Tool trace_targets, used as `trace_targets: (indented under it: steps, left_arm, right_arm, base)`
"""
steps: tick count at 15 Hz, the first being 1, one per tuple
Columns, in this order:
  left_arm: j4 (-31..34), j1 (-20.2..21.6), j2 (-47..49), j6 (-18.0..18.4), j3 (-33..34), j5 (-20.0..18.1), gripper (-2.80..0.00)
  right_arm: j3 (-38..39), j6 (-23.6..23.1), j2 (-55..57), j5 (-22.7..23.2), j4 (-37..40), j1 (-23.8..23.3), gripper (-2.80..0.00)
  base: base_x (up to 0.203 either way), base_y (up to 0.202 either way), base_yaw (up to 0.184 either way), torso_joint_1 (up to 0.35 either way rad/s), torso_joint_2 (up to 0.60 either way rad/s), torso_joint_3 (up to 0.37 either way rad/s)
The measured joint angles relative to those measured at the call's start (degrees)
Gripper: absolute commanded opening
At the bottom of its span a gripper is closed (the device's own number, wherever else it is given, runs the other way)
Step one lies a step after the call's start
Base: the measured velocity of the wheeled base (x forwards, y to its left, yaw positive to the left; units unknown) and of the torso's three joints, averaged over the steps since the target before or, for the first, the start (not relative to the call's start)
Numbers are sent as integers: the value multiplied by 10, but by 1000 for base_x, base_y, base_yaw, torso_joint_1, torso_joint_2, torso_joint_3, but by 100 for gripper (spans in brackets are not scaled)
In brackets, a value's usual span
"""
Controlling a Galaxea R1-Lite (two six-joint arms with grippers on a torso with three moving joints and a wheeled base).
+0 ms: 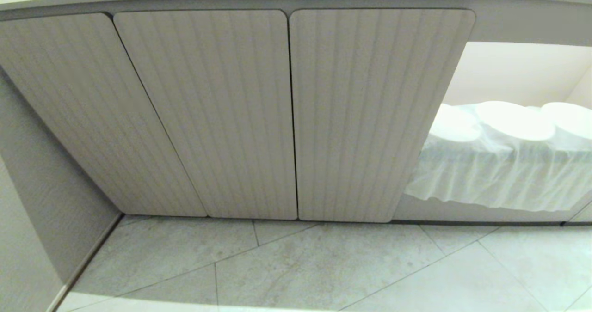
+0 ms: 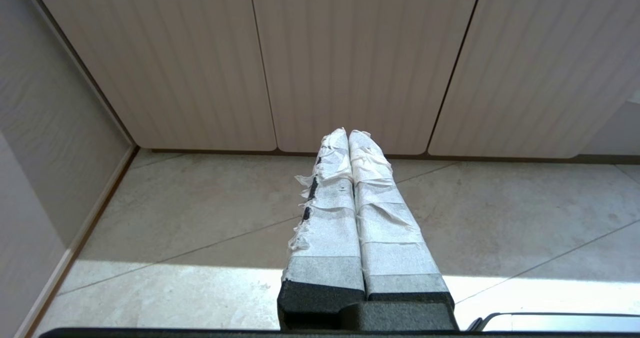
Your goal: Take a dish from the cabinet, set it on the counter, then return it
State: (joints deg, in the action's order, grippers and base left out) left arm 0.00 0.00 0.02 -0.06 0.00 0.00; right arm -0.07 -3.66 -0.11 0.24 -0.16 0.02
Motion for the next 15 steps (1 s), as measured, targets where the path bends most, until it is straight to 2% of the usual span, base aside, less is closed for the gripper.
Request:
trace_targets:
  steps: [15]
  left_arm:
    - [0, 0, 0, 0, 0, 0, -280]
  right_arm:
    - [0, 18, 0, -17, 0, 0, -280]
  base:
    - [0, 0, 0, 0, 0, 0]
